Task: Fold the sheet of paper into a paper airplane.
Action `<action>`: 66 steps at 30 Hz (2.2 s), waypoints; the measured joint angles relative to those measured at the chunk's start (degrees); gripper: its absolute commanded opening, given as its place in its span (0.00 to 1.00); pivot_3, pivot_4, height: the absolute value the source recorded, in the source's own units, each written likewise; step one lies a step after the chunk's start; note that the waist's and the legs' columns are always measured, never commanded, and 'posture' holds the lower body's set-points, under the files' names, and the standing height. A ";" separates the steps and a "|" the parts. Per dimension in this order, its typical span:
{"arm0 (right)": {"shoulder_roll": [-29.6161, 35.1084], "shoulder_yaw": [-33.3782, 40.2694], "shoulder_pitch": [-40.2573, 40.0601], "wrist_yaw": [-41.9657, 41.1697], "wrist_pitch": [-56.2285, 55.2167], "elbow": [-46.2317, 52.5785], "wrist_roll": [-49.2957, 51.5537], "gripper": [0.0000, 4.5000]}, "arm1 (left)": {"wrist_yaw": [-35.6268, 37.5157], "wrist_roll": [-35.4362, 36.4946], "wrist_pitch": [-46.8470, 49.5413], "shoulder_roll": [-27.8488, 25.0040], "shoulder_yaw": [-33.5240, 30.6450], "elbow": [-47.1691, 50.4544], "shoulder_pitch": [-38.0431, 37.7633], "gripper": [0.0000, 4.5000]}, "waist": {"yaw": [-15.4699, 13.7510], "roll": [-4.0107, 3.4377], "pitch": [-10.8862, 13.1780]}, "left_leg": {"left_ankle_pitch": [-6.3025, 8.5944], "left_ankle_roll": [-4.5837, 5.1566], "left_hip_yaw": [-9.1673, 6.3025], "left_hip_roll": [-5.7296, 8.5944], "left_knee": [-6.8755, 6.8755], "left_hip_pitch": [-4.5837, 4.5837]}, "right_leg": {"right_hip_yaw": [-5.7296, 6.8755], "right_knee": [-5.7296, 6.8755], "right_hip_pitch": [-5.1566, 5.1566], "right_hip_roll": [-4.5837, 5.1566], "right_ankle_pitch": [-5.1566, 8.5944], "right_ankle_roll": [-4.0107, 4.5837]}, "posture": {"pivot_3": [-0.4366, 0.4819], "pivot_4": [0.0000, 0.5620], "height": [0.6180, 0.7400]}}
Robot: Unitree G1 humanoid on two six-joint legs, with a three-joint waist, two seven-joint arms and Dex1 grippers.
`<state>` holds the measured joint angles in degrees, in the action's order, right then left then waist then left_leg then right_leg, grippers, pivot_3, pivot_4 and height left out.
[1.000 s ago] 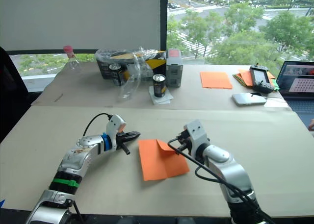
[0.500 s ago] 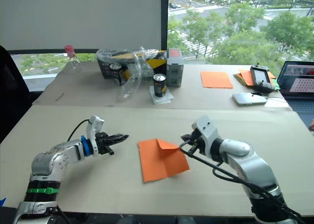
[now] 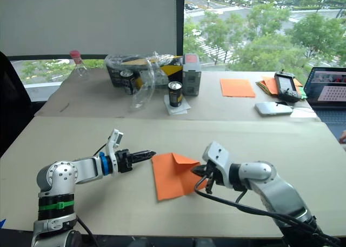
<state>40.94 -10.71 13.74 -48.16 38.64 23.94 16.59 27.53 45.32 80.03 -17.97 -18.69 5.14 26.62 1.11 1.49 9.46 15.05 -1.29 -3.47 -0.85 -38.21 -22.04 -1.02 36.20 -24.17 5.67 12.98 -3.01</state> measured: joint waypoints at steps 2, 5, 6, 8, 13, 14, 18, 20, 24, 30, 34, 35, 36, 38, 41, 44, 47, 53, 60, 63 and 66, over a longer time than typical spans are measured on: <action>-0.80 -0.63 -0.64 1.04 -0.89 -2.01 -1.46 0.00 | -0.35 -0.01 0.10 -0.49 0.34 0.40 -0.01 0.78 | -0.11 0.00 0.00 | -0.03 -0.05 0.00 0.00 0.00 0.00 | 0.00 0.02 0.00 0.00 -0.01 0.02 | 0.48 0.27 0.79; -1.57 -1.32 -0.97 1.47 -2.02 -4.01 -2.54 0.00 | -0.70 -0.06 0.09 -1.00 0.77 0.41 -0.01 0.78 | -0.18 0.00 0.00 | -0.04 -0.07 0.00 0.00 -0.01 0.00 | 0.00 0.02 0.01 0.00 -0.02 0.04 | 0.48 0.27 0.79; -1.61 -1.56 -1.03 1.51 -2.19 -4.42 -2.84 0.00 | -0.83 -0.06 0.09 -1.00 0.85 0.41 -0.01 0.78 | -0.20 0.00 0.00 | -0.04 -0.07 0.00 0.01 -0.01 0.00 | 0.00 0.01 0.01 0.00 -0.02 0.04 | 0.48 0.27 0.79; -1.70 -1.63 -1.03 1.67 -2.52 -4.52 -3.09 0.00 | -1.22 -0.12 0.10 -1.02 1.11 0.37 0.00 0.78 | -0.23 0.00 0.00 | -0.04 -0.07 0.00 0.00 -0.01 0.00 | 0.00 0.01 0.02 0.00 -0.02 0.04 | 0.48 0.27 0.79; -1.71 -1.68 -1.18 2.05 -2.85 -4.59 -3.91 0.00 | -3.26 -0.26 0.08 0.91 1.36 -0.22 0.93 0.78 | -0.26 0.01 -0.01 | -0.04 -0.07 0.00 0.01 -0.05 0.04 | 0.00 0.02 0.08 0.00 -0.03 0.04 | 0.48 0.27 0.79; -1.73 -1.68 -1.21 2.10 -2.92 -4.59 -4.00 0.00 | -3.85 -0.37 0.04 1.54 1.63 -0.60 1.31 0.78 | -0.26 0.01 -0.01 | -0.04 -0.07 -0.01 0.01 -0.07 0.05 | 0.00 0.02 0.10 0.00 -0.03 0.04 | 0.48 0.27 0.79; -2.15 -1.67 -1.31 2.34 -2.91 -4.58 -4.04 0.00 | -6.28 -0.94 -0.11 4.39 2.05 -2.31 2.38 0.60 | -0.23 0.01 -0.01 | -0.04 -0.07 -0.01 0.01 -0.10 0.06 | 0.00 0.03 0.12 0.00 -0.04 0.05 | 0.48 0.27 0.79; -2.39 -1.67 -1.30 2.54 -2.86 -4.56 -4.03 0.00 | -7.01 -1.09 -0.08 5.61 2.20 -3.11 2.70 0.46 | -0.11 0.01 -0.01 | -0.04 -0.07 0.00 0.01 -0.10 0.06 | 0.00 0.04 0.10 0.00 -0.05 0.05 | 0.48 0.27 0.79; -2.55 -1.54 -1.27 2.96 -1.82 -4.11 -3.87 0.00 | -8.18 -1.50 -0.10 6.24 3.01 -3.86 3.24 0.16 | -0.13 0.01 -0.01 | -0.04 -0.07 -0.01 0.01 -0.11 0.05 | 0.00 0.06 0.11 0.00 -0.05 0.05 | 0.48 0.27 0.79; -3.11 2.69 0.55 3.25 3.87 0.16 0.92 0.00 | -3.45 -4.87 -6.02 1.88 9.71 -5.78 6.28 0.00 | -0.15 0.01 -0.01 | -0.04 -0.08 -0.01 0.02 -0.18 0.01 | -0.02 0.08 0.07 -0.01 -0.06 0.06 | 0.48 0.27 0.79; -3.38 8.24 4.80 3.50 10.26 4.96 7.92 0.00 | 8.56 -9.81 -15.98 -6.00 20.44 -7.52 10.17 0.00 | -0.27 0.01 -0.01 | -0.05 -0.08 -0.01 0.02 -0.17 -0.01 | -0.01 0.06 0.07 -0.02 -0.06 0.06 | 0.48 0.27 0.79; -3.43 9.10 5.33 3.67 10.97 5.41 8.95 0.00 | 10.35 -10.50 -17.48 -6.52 21.53 -8.24 10.96 0.00 | -0.28 0.01 -0.01 | -0.05 -0.08 -0.01 0.02 -0.17 -0.02 | -0.01 0.04 0.07 -0.02 -0.06 0.06 | 0.48 0.27 0.79; -3.62 9.95 6.15 4.02 12.24 5.73 10.14 0.00 | 13.00 -11.88 -19.96 -7.32 23.53 -9.67 12.08 0.00 | -0.37 0.01 -0.01 | -0.05 -0.08 0.00 0.02 -0.18 -0.03 | -0.01 0.04 0.07 -0.01 -0.06 0.06 | 0.48 0.27 0.79; -4.51 11.47 7.99 5.11 13.84 5.94 12.25 0.00 | 18.48 -15.38 -25.26 -9.01 28.17 -13.88 14.53 0.00 | -0.44 0.01 -0.01 | -0.04 -0.08 0.01 0.02 -0.20 -0.07 | -0.01 0.03 0.06 -0.01 -0.06 0.06 | 0.48 0.27 0.79; -5.15 11.56 9.28 7.12 14.29 5.89 12.75 0.00 | 24.36 -19.90 -32.08 -9.24 32.85 -19.87 17.65 0.00 | -0.42 0.01 -0.01 | -0.04 -0.07 0.02 0.02 -0.20 -0.11 | 0.00 0.02 0.02 -0.02 -0.06 0.06 | 0.48 0.27 0.79; -5.08 7.34 9.14 8.92 12.93 4.66 9.30 0.00 | 28.71 -23.97 -37.75 -8.35 36.19 -25.35 20.54 0.00 | -0.34 0.01 -0.01 | -0.04 -0.05 0.03 0.02 -0.23 -0.16 | 0.00 0.01 -0.01 -0.02 -0.06 0.05 | 0.48 0.27 0.79; -6.36 2.32 7.45 10.25 10.22 1.78 5.74 0.00 | 31.43 -27.22 -42.27 -6.41 37.91 -30.06 22.67 0.00 | -0.32 0.00 -0.01 | 0.00 0.02 0.02 0.02 -0.45 -0.27 | 0.00 0.04 -0.05 -0.03 -0.05 0.05 | 0.48 0.27 0.79; -6.25 -4.29 4.69 11.99 5.11 -3.25 -1.92 0.00 | 35.20 -33.16 -51.24 -3.65 40.08 -38.34 25.00 0.00 | -0.25 0.01 -0.01 | 0.02 0.05 0.05 0.03 -0.67 -0.32 | -0.02 0.08 -0.04 -0.02 -0.09 -0.01 | 0.48 0.27 0.79; -7.31 -4.45 4.39 12.35 4.59 -3.43 -4.25 0.00 | 37.19 -39.22 -60.39 -1.07 40.82 -44.47 27.47 0.00 | -0.26 0.01 -0.01 | 0.03 0.07 0.03 0.03 -0.67 -0.31 | -0.02 0.10 -0.02 -0.03 -0.08 -0.02 | 0.48 0.27 0.79; -7.71 -4.52 3.36 12.31 4.51 -3.43 -4.61 0.00 | 37.21 -41.20 -63.10 -0.64 41.02 -44.77 27.42 0.00 | -0.27 0.01 -0.01 | 0.03 0.07 0.03 0.03 -0.67 -0.32 | -0.02 0.10 -0.03 -0.03 -0.08 -0.02 | 0.48 0.27 0.79; -8.46 -4.70 2.90 12.33 4.51 -3.35 -4.80 0.00 | 36.85 -43.53 -66.97 -0.71 41.14 -43.67 26.46 0.00 | -0.23 0.00 -0.01 | 0.03 0.07 0.03 0.02 -0.69 -0.29 | -0.03 0.12 -0.01 -0.03 -0.09 -0.02 | 0.48 0.27 0.79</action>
<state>32.48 -15.41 16.64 -35.82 43.14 20.59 11.79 64.38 1.79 13.05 -18.68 22.45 -38.54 53.08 0.89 1.49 9.45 15.08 -1.22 -3.43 -0.83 -38.89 -22.33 -1.05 36.32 -24.18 5.64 12.90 -3.03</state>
